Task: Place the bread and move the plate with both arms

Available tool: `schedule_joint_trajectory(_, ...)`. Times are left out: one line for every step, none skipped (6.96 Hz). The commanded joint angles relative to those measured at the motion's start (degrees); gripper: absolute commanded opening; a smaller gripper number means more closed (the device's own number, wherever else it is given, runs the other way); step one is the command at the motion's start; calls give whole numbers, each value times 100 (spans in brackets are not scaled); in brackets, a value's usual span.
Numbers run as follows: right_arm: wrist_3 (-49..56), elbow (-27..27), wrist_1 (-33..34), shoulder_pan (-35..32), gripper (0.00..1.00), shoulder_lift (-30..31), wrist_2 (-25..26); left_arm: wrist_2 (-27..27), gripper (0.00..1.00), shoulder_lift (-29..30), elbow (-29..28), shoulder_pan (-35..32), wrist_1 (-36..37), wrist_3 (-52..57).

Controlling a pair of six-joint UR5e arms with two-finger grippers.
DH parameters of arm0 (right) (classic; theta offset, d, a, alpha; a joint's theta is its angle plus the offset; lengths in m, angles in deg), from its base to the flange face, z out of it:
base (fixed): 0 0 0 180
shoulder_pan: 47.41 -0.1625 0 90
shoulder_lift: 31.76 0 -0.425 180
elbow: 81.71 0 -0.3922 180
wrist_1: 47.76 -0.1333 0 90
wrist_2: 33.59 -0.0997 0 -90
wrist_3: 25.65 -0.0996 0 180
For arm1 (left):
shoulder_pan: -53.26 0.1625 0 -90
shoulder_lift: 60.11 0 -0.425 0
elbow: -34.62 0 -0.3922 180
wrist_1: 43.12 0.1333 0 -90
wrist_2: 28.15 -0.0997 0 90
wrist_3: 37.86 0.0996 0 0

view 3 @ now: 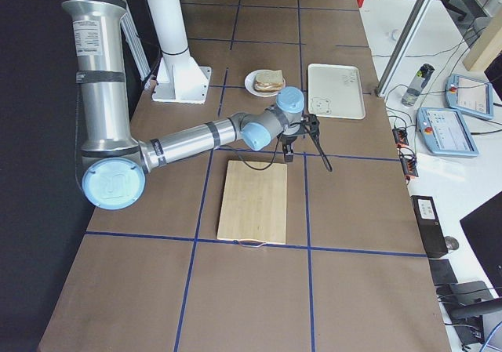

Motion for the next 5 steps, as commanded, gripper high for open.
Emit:
schedule_joint_trajectory(2112, 28, 818, -850, 100, 530, -71, 286, 100, 200, -135, 108, -25, -25)
schedule_joint_trajectory(3401, 28, 1626, -1447, 100, 557, -71, 288, 100, 200, -31, 108, -43, -16)
schedule_joint_trajectory(4572, 11, 2373, -2009, 100, 661, -71, 296, 100, 209, 135, 134, -173, -34)
schedule_joint_trajectory(5114, -15, 2694, -2363, 100, 889, -19, 592, 100, 218, 154, 134, -192, -43)
schedule_joint_trajectory(5067, 2, 2610, -2436, 100, 1317, -36, 1448, 100, 227, 155, 239, -218, -356)
